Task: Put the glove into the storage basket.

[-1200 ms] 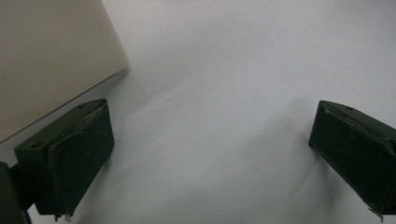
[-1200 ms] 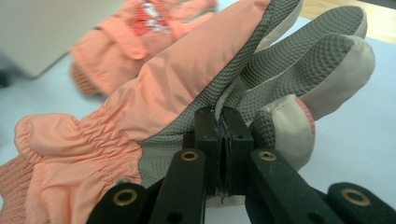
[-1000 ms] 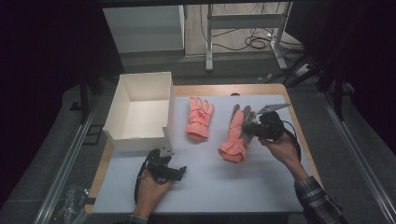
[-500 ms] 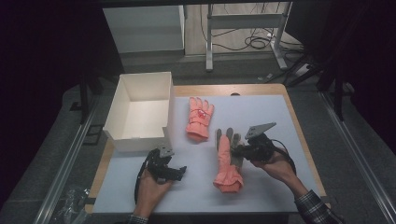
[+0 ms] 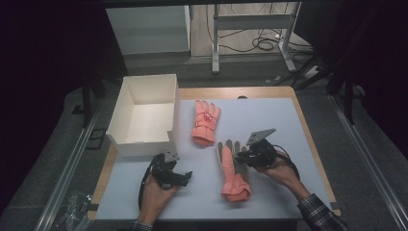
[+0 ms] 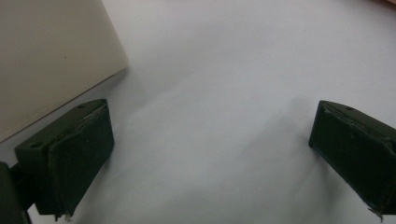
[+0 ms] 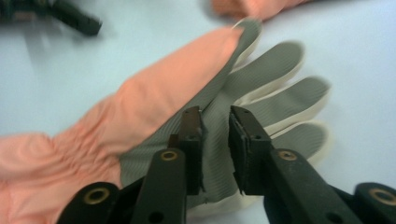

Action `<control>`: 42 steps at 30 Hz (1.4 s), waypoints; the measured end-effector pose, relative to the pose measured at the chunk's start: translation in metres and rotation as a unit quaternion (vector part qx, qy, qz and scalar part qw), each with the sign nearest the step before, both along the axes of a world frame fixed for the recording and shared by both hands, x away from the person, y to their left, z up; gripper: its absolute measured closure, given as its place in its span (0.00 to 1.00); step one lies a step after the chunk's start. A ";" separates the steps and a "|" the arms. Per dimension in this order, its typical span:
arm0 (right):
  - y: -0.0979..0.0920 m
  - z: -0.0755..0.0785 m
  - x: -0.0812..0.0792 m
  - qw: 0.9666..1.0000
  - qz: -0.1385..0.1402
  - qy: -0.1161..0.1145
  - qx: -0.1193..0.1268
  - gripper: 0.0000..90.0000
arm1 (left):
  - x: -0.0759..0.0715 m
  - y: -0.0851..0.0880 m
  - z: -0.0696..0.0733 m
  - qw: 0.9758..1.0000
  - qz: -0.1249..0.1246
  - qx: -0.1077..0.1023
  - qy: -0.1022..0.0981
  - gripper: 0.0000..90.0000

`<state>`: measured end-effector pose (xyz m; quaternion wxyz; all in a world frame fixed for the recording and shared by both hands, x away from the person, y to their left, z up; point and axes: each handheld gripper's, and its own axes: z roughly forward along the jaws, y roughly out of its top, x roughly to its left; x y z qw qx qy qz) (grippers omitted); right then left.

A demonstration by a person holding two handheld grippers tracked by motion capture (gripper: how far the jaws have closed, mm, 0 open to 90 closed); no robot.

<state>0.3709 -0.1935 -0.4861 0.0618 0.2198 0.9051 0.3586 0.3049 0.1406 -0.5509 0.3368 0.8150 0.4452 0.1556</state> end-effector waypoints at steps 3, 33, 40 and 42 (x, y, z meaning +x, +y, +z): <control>-0.001 0.007 0.006 1.000 -0.022 -0.005 0.012 0.77 | 0.000 0.000 0.000 1.000 0.001 0.000 0.000 0.00; 0.082 0.020 0.119 0.994 -0.103 -0.009 0.031 0.60 | 0.000 0.000 0.000 1.000 0.000 0.000 0.000 0.00; 0.101 0.014 0.141 0.994 -0.101 0.003 0.031 0.62 | 0.000 0.000 0.000 1.000 0.000 0.000 0.000 0.00; 0.106 0.011 0.146 0.994 -0.104 0.002 0.029 0.58 | 0.000 0.000 0.000 1.000 0.000 0.000 0.000 0.00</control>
